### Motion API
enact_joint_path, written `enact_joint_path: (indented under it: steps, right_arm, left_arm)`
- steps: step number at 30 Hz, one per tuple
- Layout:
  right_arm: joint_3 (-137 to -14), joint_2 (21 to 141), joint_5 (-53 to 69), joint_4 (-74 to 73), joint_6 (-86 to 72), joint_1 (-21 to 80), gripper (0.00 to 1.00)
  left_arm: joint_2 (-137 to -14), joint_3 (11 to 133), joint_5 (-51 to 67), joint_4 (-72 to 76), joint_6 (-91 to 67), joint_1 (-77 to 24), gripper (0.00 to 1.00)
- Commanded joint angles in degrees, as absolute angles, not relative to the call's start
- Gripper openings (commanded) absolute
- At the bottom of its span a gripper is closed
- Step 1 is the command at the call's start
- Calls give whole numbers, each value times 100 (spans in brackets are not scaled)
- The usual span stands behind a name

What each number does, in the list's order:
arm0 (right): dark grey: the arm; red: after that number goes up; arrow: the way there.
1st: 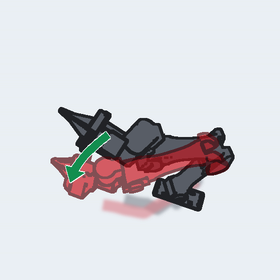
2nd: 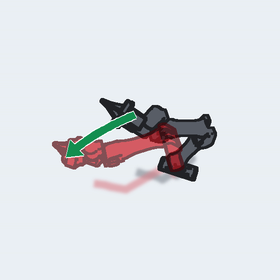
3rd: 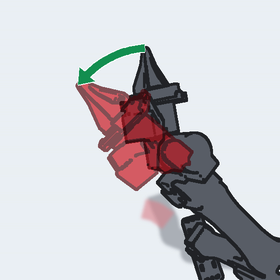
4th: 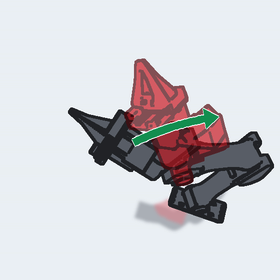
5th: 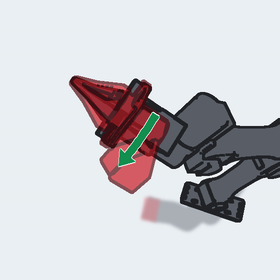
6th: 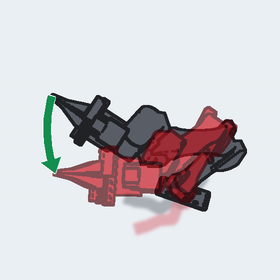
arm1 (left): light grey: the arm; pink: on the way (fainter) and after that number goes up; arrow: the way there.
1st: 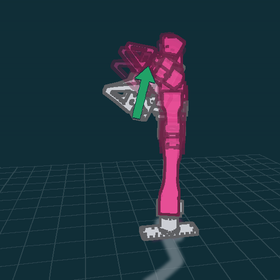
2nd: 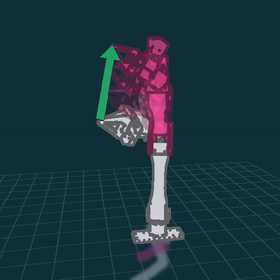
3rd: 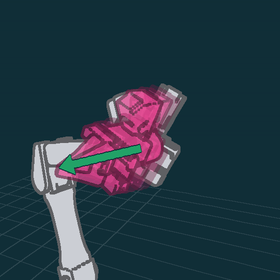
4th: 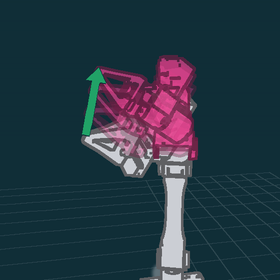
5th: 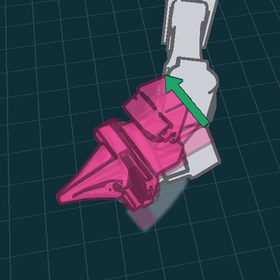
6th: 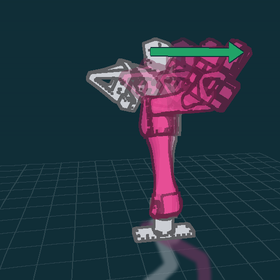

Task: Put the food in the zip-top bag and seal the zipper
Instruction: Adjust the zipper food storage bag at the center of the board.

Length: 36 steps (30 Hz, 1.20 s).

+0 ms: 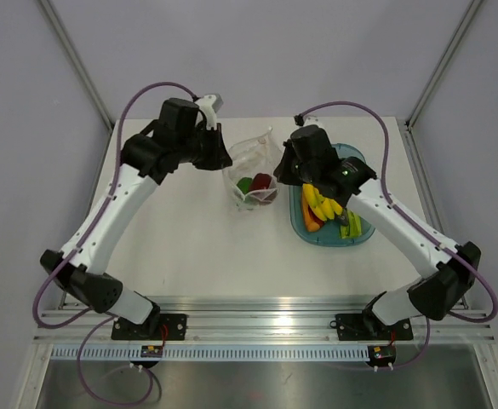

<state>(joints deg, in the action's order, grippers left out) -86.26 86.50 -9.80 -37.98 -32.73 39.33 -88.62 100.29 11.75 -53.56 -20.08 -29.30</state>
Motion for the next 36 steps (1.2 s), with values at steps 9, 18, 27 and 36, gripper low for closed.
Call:
enact_joint_path:
  steps: [9,18,27,36]
  right_arm:
    - [-7779,9466,-862,-3472,-3594,3894,0]
    - [-7831,8701,-967,-3436,-3463,3894,0]
    - [-7787,7990,-1695,-3761,-3252,3832,70]
    - [-7655,8261,-1257,-4052,-2612,2066,93]
  left_arm:
    - [-9211,8332,1538,-4305,-2277,-2927,0]
    - [-8464,9000,1660,-4474,-2118,-2927,0]
    - [-8499,8429,1881,-4017,-2461,-2936,0]
    - [-8578,8385,1916,-3920,-2540,-2944,0]
